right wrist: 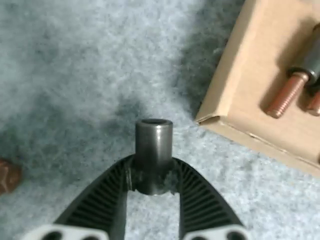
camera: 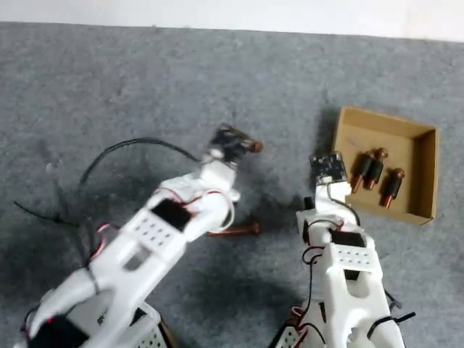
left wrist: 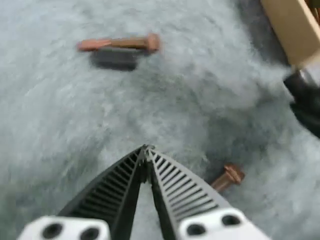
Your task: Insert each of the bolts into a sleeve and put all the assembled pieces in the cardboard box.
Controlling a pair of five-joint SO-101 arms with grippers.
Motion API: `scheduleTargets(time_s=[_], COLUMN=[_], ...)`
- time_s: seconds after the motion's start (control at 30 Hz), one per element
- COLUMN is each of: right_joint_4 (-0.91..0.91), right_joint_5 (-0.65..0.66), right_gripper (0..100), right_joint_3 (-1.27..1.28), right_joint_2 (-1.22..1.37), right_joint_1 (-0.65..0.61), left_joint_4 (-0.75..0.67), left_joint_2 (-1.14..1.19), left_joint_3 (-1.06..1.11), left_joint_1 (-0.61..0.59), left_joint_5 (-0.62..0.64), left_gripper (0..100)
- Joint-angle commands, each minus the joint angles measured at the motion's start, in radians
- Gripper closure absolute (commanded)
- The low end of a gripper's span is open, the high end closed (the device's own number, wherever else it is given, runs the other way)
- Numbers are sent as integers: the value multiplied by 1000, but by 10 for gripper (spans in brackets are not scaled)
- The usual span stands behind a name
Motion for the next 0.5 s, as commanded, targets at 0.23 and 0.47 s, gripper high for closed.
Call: scheduleTargets(time_s=[0.23, 0.47], right_joint_4=[-25, -27], right_joint_5=[-12, -12], right_gripper=[994, 994], right_joint_3=[-15, -15], right_joint_2=[-31, -31], right_joint_1=[19, 15], left_joint_4=[5, 11], left_joint_2=[245, 249], left_joint_3=[-50, -47], left_joint_1=[127, 139], left_joint_5=[-568, -572], left_gripper=[993, 889])
